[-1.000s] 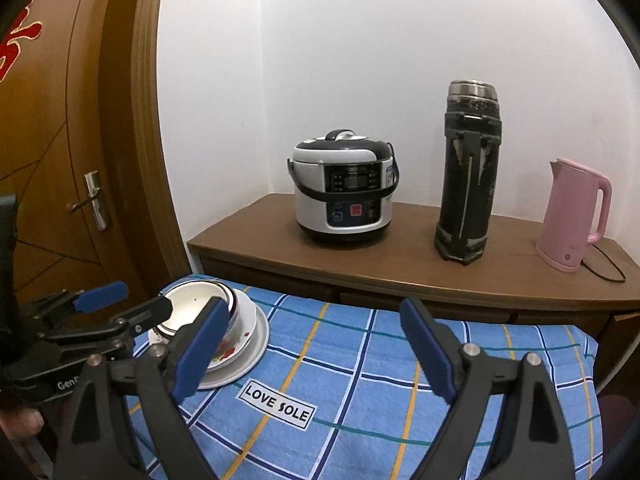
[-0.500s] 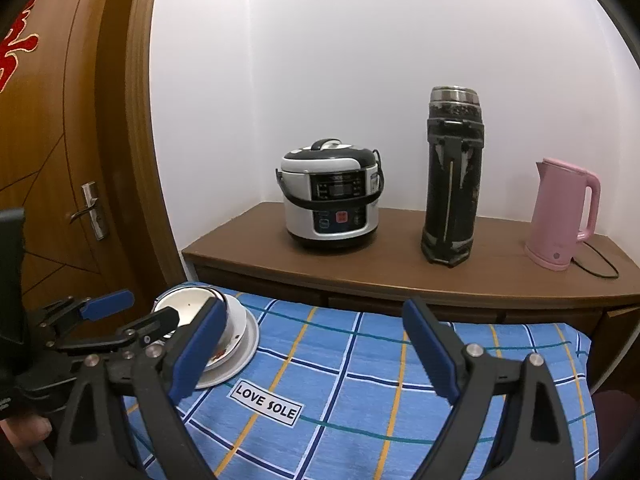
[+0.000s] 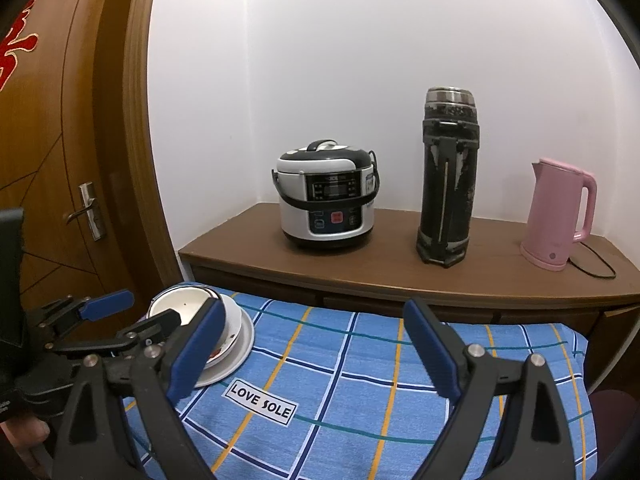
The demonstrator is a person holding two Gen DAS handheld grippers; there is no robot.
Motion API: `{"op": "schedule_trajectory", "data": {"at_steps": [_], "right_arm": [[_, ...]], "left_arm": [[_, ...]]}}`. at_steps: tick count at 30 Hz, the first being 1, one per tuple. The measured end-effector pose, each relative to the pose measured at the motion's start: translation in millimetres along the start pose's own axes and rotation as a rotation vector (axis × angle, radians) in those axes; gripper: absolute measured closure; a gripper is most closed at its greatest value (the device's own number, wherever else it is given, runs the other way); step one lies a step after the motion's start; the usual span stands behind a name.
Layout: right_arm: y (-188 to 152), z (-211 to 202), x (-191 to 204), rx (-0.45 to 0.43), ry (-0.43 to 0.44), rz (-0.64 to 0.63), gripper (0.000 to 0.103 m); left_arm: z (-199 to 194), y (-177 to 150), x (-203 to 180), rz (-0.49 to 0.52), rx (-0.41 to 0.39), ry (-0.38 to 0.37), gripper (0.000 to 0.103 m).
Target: Organize plates and bowls
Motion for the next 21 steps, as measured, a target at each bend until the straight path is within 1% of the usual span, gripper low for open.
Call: {"op": "schedule_trajectory", "data": {"at_steps": [13, 16, 21], "right_arm": [[4.4, -7.9, 2.0, -0.025, -0.012, -0.013, 0.01], [4.2, -7.8, 1.8, -0.023, -0.014, -0.012, 0.01], [2.9, -6.4, 0.2, -0.015, -0.015, -0.011, 0.01]], "left_arm": [[-6.4, 2.0, -5.1, 0.019, -0.017, -0.023, 0.032], [-4.8, 2.1, -3.8, 0.011, -0.011, -0.026, 0.032], [-2.9, 1.0, -0.7, -0.005, -0.025, -0.047, 0.032]]}}
Point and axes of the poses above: each gripper's, at about its wrist camera, not at the fingertips, and z roughly the way its jaws point, x to its left, y to its top, the point moved 1 cm from there along z, roughly the way its jaws point, and after that the axes turned 4 degrees about z, right-handed, at the moved point
